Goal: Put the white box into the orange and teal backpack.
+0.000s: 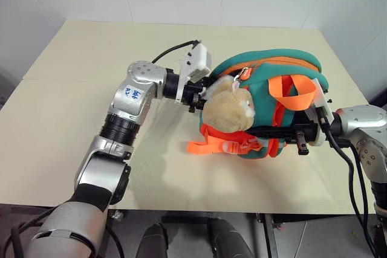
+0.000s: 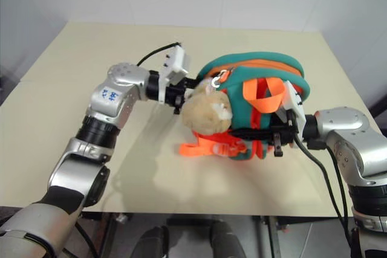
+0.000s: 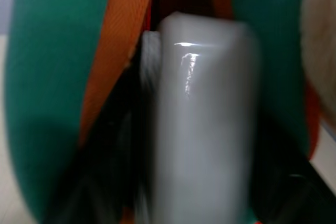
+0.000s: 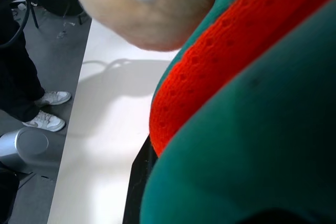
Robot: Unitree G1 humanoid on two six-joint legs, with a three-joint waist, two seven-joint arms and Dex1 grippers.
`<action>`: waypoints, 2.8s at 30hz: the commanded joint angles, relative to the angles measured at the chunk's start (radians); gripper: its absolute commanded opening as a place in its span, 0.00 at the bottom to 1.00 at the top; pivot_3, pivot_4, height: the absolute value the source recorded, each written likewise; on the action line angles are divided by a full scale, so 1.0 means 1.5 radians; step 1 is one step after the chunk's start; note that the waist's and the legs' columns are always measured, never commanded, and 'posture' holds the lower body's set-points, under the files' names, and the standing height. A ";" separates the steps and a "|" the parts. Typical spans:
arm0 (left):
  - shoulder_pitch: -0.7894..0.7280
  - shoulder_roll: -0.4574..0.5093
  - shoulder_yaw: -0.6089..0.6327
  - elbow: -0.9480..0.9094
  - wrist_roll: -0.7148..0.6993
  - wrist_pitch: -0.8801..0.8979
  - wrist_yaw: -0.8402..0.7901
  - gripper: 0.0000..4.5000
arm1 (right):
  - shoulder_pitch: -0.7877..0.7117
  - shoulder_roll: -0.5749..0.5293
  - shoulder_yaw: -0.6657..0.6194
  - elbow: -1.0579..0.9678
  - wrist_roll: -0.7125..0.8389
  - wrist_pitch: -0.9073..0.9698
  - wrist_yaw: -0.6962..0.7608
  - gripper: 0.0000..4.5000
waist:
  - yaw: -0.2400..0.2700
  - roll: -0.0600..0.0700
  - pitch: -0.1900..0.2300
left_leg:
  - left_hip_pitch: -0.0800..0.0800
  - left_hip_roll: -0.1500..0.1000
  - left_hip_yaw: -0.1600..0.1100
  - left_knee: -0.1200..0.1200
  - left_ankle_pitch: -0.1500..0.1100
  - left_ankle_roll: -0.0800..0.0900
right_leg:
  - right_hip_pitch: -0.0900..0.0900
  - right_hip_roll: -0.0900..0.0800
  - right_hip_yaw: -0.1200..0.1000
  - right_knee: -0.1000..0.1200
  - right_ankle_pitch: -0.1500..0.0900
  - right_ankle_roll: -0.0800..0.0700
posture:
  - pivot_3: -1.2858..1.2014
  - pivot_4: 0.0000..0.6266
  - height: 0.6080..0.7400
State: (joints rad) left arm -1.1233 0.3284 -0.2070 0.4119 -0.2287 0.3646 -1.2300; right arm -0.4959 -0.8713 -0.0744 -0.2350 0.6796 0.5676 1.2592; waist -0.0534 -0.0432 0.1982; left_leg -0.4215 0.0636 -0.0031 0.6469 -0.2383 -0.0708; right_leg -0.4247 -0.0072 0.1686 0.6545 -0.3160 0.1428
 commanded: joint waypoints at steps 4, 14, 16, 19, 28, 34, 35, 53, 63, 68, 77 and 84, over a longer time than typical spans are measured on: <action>-0.027 -0.019 -0.019 0.004 0.026 0.001 0.023 0.99 | -0.003 0.006 -0.005 -0.021 0.001 -0.008 -0.010 0.00 | 0.000 0.000 0.000 | 0.000 0.000 0.000 0.000 0.000 0.000 | 0.000 0.000 0.000 0.000 0.000 0.000 | 0.52 0.24 1.00; -0.021 0.014 -0.007 -0.038 0.041 0.023 0.041 0.99 | -0.002 0.014 -0.003 -0.024 -0.006 -0.007 -0.012 0.00 | 0.000 0.000 0.000 | 0.000 0.000 0.000 0.000 0.000 0.000 | 0.000 0.000 0.000 0.000 0.000 0.000 | 0.52 0.24 1.00; -0.021 0.025 0.004 -0.056 0.034 0.036 0.047 0.99 | 0.001 0.014 -0.005 -0.029 -0.004 -0.006 -0.015 0.00 | -0.001 0.000 0.000 | 0.000 0.000 0.000 0.000 0.000 0.000 | 0.000 0.000 0.000 0.000 0.000 0.000 | 0.52 0.24 1.00; -0.013 0.062 0.026 -0.115 0.007 0.084 0.034 0.99 | 0.008 0.012 -0.008 -0.037 -0.001 -0.003 -0.018 0.00 | -0.003 0.000 0.000 | 0.000 0.000 0.000 0.000 0.000 0.000 | 0.000 0.000 0.000 0.000 0.000 0.000 | 0.52 0.24 1.00; 0.039 0.137 0.087 -0.268 -0.086 0.208 0.032 0.99 | 0.021 0.008 -0.014 -0.047 0.004 0.001 -0.020 0.00 | -0.002 0.000 0.000 | 0.000 0.000 0.000 0.000 0.000 0.000 | 0.000 0.000 0.000 0.000 0.000 0.000 | 0.52 0.24 1.00; 0.078 0.148 0.160 -0.352 -0.173 0.297 0.084 0.99 | 0.022 0.008 -0.015 -0.047 0.004 0.001 -0.021 0.00 | -0.003 0.000 0.000 | 0.000 0.000 0.000 0.000 0.000 0.000 | 0.000 0.000 0.000 0.001 0.000 0.000 | 0.52 0.24 1.00; 0.082 0.149 0.169 -0.366 -0.186 0.313 0.096 0.99 | 0.023 0.008 -0.015 -0.047 0.004 0.001 -0.021 0.00 | -0.003 0.000 0.000 | 0.000 0.000 0.000 0.000 0.000 0.000 | 0.000 0.000 0.000 0.001 0.000 0.000 | 0.52 0.24 1.00; 0.104 0.100 0.157 -0.541 -0.384 0.542 0.249 0.99 | -0.001 0.019 0.002 -0.023 -0.007 -0.001 -0.023 0.00 | -0.006 0.001 0.000 | 0.001 0.000 -0.001 0.000 0.000 0.000 | 0.001 0.000 0.000 0.000 0.000 0.000 | 0.52 0.24 1.00; 0.121 0.142 0.146 -0.553 -0.403 0.553 0.294 0.99 | -0.007 0.026 0.012 -0.015 -0.012 -0.005 -0.026 0.00 | -0.005 0.000 0.000 | 0.001 0.000 -0.001 0.000 0.000 0.000 | 0.001 0.000 0.000 0.000 0.000 0.000 | 0.52 0.24 1.00; 0.121 0.143 0.115 -0.549 -0.384 0.539 0.311 0.99 | -0.013 0.031 0.015 -0.013 -0.014 -0.004 -0.025 0.00 | -0.004 0.000 0.000 | 0.001 0.000 -0.001 0.000 0.000 0.000 | 0.001 0.000 0.000 0.000 0.000 0.000 | 0.52 0.24 1.00; 0.115 0.143 0.109 -0.544 -0.406 0.558 0.321 0.58 | 0.002 0.055 -0.025 -0.027 0.023 -0.007 -0.042 0.00 | -0.004 0.000 0.000 | 0.001 0.000 -0.001 0.000 0.000 0.000 | 0.001 0.000 0.000 0.000 0.000 0.000 | 0.52 0.24 1.00; 0.105 0.162 0.118 -0.528 -0.416 0.568 0.311 0.13 | 0.035 0.076 -0.062 -0.054 0.050 -0.012 -0.073 0.00 | -0.005 0.000 0.000 | 0.001 0.000 -0.001 0.000 0.000 0.000 | 0.001 0.000 0.000 0.000 0.000 0.000 | 0.52 0.24 1.00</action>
State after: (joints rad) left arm -0.9449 0.5606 -0.0365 -0.3730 -0.8300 1.2099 -0.7457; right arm -0.4385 -0.7630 -0.1033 -0.2709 0.7164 0.5682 1.1661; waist -0.0611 -0.0424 0.1987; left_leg -0.4201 0.0638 -0.0041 0.6464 -0.2378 -0.0710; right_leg -0.4233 -0.0070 0.1688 0.6539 -0.3157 0.1432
